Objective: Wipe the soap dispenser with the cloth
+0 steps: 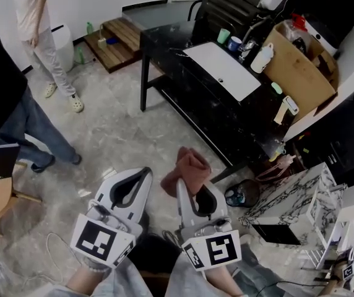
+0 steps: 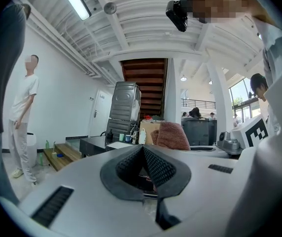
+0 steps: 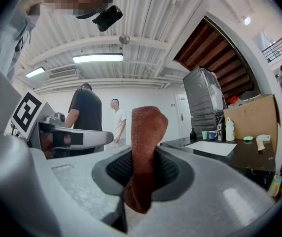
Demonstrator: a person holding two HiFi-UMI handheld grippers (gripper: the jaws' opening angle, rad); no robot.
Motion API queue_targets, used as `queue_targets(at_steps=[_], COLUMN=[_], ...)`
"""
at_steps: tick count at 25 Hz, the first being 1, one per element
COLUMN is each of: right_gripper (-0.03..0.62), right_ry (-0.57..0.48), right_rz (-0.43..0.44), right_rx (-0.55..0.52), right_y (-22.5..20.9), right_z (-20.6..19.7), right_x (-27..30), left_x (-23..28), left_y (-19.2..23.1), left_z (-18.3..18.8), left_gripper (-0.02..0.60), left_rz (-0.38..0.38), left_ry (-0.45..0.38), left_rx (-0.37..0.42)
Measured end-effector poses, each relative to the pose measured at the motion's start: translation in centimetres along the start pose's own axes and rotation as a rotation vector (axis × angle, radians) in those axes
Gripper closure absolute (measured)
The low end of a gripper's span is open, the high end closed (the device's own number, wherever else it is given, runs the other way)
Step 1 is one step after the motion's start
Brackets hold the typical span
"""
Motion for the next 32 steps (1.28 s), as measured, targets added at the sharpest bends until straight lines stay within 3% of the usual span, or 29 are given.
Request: queue_targets(at_steps=[20, 32], right_gripper=[0.514, 0.514], right_ry=[0.000, -0.016], right_rz=[-0.055, -0.078], right_rx=[-0.036, -0.060], right_y=[-4.6, -4.7], right_z=[2.2, 3.0], right_x=[17.3, 25.0], left_x=[12.3, 15.5], left_y=[14.0, 21.5], left_z=[-0.3, -0.8], left_gripper=[0.578, 0.578], left_rz=[-0.054, -0.052], left_ry=[-0.018, -0.046], left_rx=[-0.015, -0.034])
Point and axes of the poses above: the fingertips, and each gripper's own axes: x forward along the fingers, y to its left, z out of its top, the point moved 3 cm from there along -x, backward along the fingers, and after that the axes turned 9 degrees about x, right-handed, at the moved point
